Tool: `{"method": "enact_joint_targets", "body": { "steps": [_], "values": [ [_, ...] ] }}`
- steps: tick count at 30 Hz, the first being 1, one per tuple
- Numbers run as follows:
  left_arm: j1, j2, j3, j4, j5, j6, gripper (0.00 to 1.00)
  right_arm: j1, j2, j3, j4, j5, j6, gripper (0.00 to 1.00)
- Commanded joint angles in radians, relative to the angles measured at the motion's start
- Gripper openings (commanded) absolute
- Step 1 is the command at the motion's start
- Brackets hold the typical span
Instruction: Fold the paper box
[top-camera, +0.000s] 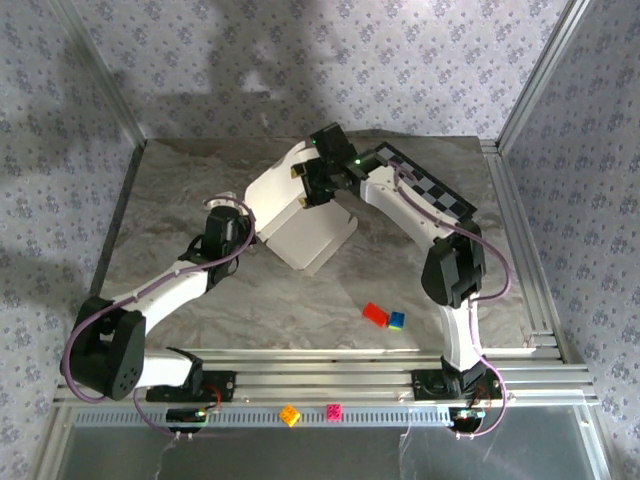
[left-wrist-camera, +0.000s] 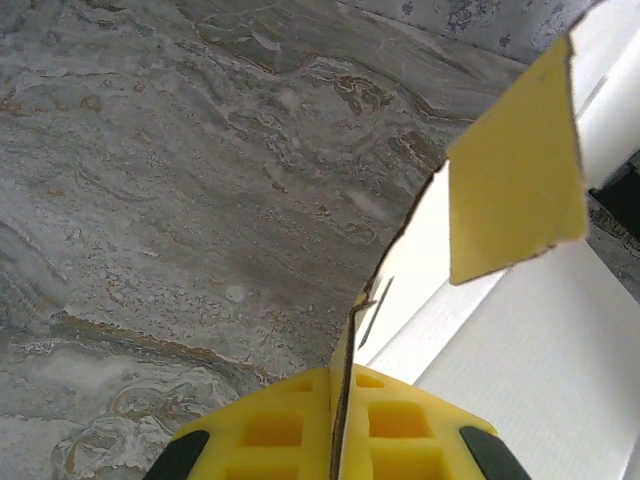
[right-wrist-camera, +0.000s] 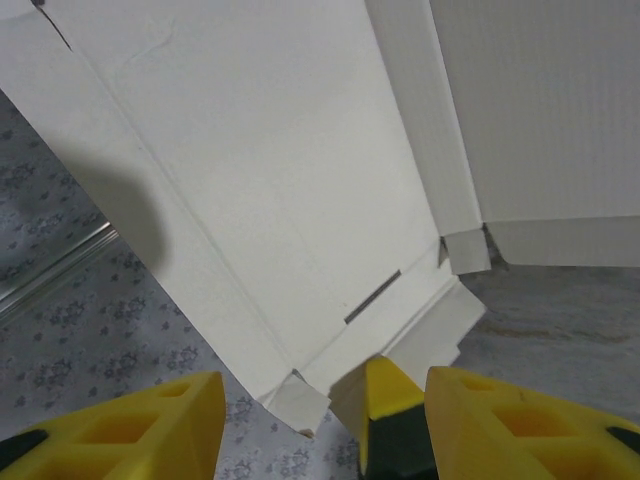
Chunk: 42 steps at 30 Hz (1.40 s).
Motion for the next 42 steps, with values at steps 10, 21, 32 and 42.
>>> {"method": "enact_joint_targets", "body": {
  "steps": [10,21,32,42],
  "values": [
    [-0.003,-0.002,0.046,0.028,0.013,0.074,0.0,-0.029,0.333,0.555,-0.188,-0.122,-0.254,0.69],
    [-0.015,-0.011,0.063,0.007,0.065,0.143,0.0,-0.04,0.409,0.576,-0.092,-0.118,-0.337,0.64],
    [-0.02,-0.024,0.077,-0.028,0.081,0.182,0.0,-0.047,0.389,0.535,-0.156,-0.105,-0.43,0.33],
    [0.02,-0.04,0.06,-0.041,0.109,0.177,0.0,-0.043,0.22,0.259,-0.089,-0.024,-0.358,0.0]
  ]
}}
